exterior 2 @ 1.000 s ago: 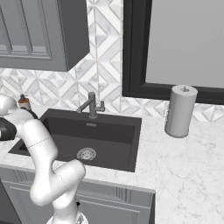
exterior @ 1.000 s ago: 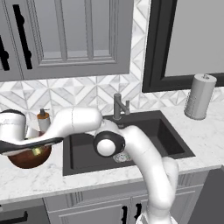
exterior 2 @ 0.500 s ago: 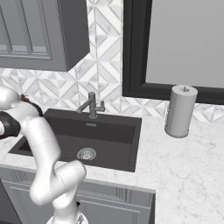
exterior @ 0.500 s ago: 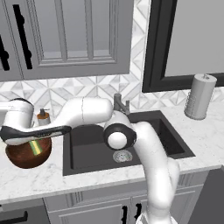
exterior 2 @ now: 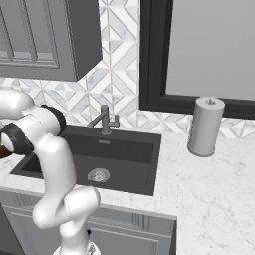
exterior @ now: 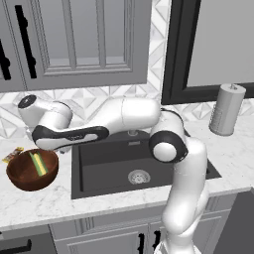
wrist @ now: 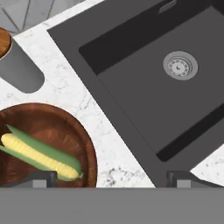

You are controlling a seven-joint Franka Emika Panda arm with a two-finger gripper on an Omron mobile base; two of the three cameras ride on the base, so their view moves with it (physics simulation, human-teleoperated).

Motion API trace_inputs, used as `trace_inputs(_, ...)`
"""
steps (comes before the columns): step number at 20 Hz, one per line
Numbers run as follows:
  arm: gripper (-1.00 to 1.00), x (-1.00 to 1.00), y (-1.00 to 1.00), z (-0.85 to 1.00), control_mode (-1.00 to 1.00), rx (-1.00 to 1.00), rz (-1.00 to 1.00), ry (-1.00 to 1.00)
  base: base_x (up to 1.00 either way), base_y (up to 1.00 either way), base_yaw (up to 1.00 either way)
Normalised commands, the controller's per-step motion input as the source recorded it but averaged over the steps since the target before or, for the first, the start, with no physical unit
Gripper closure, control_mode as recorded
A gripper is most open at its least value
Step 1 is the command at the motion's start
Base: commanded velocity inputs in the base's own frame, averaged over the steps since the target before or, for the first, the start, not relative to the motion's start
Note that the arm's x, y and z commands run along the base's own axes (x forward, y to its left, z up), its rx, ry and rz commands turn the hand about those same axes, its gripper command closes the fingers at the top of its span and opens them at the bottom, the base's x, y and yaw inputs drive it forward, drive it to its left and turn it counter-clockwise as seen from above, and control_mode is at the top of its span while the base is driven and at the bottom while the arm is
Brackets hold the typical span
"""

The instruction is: Pick the corn from the sink and place it in the bowl. Then pick the bowl and place it in the microwave. Then close the microwave door and press the start button.

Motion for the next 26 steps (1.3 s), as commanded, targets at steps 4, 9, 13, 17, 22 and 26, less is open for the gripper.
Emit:
trace_inputs(4, -1.0, 0.0, -0.43, 0.01, -1.0, 0.23, 0.09, 0.24, 0.0, 0.0, 0.0)
trace_inputs(9, -1.0, 0.33, 0.0, -0.02, -1.0, 0.13, 0.17, 0.36, 0.0, 0.0, 0.0)
trace_inputs(13, -1.0, 0.33, 0.17, -0.22, -1.0, 0.06, 0.15, 0.17, 0.0, 0.0, 0.0)
trace_inputs(17, -1.0, 0.26, 0.55, -0.27, -1.0, 0.04, 0.04, 0.01, 0.0, 0.0, 0.0)
trace_inputs(22, -1.0, 0.01, 0.56, -0.24, -1.0, 0.02, 0.01, 0.0, 0.0, 0.0, 0.0)
trace_inputs(26, -1.0, 0.0, 0.01, -0.38, -1.0, 0.0, 0.0, -0.01, 0.0, 0.0, 0.0)
